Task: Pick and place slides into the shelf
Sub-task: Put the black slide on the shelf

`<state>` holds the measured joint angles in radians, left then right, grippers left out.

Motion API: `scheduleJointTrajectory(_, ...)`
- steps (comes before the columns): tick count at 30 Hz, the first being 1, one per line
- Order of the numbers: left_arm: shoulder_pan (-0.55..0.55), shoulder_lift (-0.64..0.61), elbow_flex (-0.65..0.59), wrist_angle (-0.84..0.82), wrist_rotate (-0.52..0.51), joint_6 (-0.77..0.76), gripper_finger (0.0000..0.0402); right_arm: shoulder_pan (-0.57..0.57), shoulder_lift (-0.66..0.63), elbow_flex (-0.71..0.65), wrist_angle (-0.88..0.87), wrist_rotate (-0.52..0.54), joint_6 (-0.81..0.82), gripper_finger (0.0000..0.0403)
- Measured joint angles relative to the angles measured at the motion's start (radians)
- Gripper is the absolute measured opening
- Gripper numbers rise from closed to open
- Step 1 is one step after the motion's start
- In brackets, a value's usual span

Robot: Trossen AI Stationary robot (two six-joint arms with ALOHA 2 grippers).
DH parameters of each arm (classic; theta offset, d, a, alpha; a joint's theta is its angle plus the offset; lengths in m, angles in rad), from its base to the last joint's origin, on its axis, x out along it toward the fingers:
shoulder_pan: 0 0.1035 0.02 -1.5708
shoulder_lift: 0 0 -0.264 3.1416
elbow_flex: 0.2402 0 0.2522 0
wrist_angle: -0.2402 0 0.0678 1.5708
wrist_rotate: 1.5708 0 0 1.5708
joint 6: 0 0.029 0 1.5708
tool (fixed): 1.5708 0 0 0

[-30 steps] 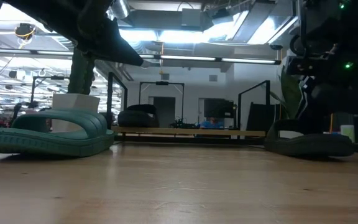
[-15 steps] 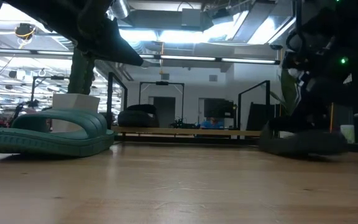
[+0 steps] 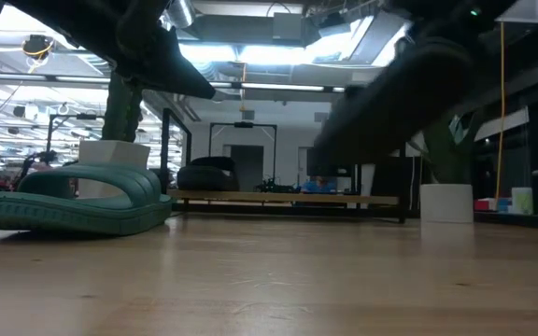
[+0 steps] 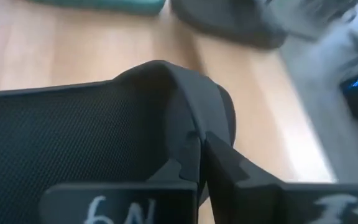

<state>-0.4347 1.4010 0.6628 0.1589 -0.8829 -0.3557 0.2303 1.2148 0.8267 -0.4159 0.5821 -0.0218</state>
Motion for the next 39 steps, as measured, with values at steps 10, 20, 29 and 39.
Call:
scheduleJointTrajectory(10, 0.0, 0.0, 0.0, 0.024, -0.005, 0.026, 0.0002, -0.135, 0.005, 0.029, 0.128, 0.002, -0.195, 0.0011)
scheduleJointTrajectory(20, 0.014, 0.0, 0.0, 0.046, -0.022, 0.078, 0.0001, -0.268, 0.094, 0.029, 0.322, -0.128, -0.331, 0.0011)
scheduleJointTrajectory(29, 0.027, 0.0, 0.0, 0.062, -0.014, 0.077, 0.0001, -0.421, 0.264, 0.03, 0.505, -0.211, -0.38, 0.0011)
scheduleJointTrajectory(39, 0.027, 0.0, 0.0, 0.105, 0.001, 0.044, 0.0001, -0.492, 0.422, 0.029, 0.712, -0.218, -0.433, 0.0011)
